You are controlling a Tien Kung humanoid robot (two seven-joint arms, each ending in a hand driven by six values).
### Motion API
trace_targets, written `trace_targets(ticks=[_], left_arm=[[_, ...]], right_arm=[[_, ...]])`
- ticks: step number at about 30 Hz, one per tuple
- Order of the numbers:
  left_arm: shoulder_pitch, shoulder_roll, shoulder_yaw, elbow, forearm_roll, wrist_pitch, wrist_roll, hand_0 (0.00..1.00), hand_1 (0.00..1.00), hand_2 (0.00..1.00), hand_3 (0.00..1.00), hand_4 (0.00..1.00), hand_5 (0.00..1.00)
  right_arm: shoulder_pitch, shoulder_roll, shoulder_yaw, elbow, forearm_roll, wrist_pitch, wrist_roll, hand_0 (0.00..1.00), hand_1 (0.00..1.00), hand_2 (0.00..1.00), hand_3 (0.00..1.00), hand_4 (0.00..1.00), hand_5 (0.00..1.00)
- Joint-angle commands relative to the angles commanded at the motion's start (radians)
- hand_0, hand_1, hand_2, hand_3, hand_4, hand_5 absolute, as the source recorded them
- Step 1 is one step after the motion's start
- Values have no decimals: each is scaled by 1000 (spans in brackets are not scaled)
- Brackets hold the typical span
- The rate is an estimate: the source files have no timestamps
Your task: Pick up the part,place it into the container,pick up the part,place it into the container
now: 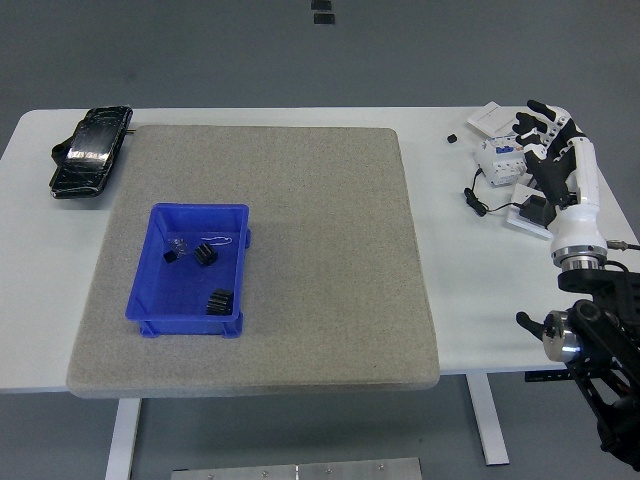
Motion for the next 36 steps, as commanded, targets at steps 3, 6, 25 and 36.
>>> trace_targets(ticks=[3, 6, 25, 36], left_arm=[[0, 0, 0, 0, -1, 0, 0, 719, 672, 661, 606, 668, 362], [-3, -1, 0, 0, 0, 0, 0, 719, 672, 661, 606, 668, 361], [-9, -11, 4, 0, -12, 4, -4, 719, 673, 661, 607, 669, 359], [-11, -15, 5, 0, -13, 4, -4, 719, 672, 661, 607, 669, 358]], right_arm=[[0, 1, 5, -2, 3, 2, 0, 728, 694, 688, 736, 767, 521], [2, 1, 8, -4, 5, 3, 0, 728, 693, 686, 735, 768, 524], [4, -5, 5, -13, 8, 7, -7, 725, 684, 684, 728, 770, 533], [5, -3, 15, -14, 11, 9, -5, 722, 681, 683, 725, 770, 535]])
